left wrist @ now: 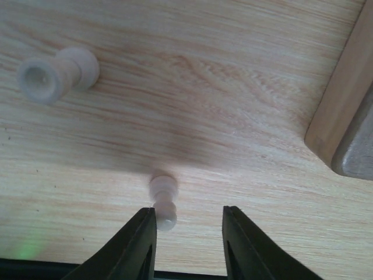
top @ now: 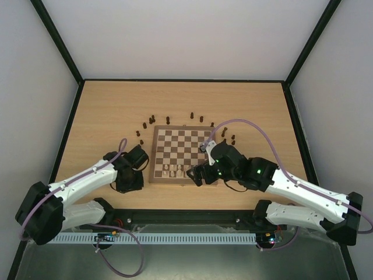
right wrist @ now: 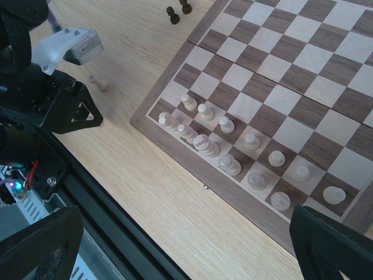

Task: Set up the chess pieces on the board
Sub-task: Pick up the chess piece at the center of the board.

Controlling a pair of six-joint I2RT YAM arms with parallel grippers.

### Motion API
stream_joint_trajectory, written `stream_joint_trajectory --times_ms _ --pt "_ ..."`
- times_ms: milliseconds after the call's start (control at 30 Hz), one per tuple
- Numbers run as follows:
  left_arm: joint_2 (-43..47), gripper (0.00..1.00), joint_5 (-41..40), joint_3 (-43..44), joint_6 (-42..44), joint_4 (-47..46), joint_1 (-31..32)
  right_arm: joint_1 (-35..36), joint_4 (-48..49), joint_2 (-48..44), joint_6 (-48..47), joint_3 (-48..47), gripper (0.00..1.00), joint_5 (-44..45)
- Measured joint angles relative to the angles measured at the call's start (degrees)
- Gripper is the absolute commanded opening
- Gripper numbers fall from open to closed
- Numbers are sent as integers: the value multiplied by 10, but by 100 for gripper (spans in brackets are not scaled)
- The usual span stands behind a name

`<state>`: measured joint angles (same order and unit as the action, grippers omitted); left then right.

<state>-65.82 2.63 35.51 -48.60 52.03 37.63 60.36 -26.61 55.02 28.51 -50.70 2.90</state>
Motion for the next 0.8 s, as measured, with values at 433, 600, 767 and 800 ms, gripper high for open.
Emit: stream_joint_trajectory --times_ms 433,600,767,800 --pt "-21 34 -13 0 -10 -5 -10 0 0 -32 0 16 98 -12" --pt "-25 33 -16 0 -16 -2 -9 0 0 -43 0 20 98 -18" --pt "-37 24 -18 0 -22 0 -7 0 1 -48 0 23 98 -26" --pt "-39 21 -19 0 -24 0 -6 0 1 -49 0 23 98 -27"
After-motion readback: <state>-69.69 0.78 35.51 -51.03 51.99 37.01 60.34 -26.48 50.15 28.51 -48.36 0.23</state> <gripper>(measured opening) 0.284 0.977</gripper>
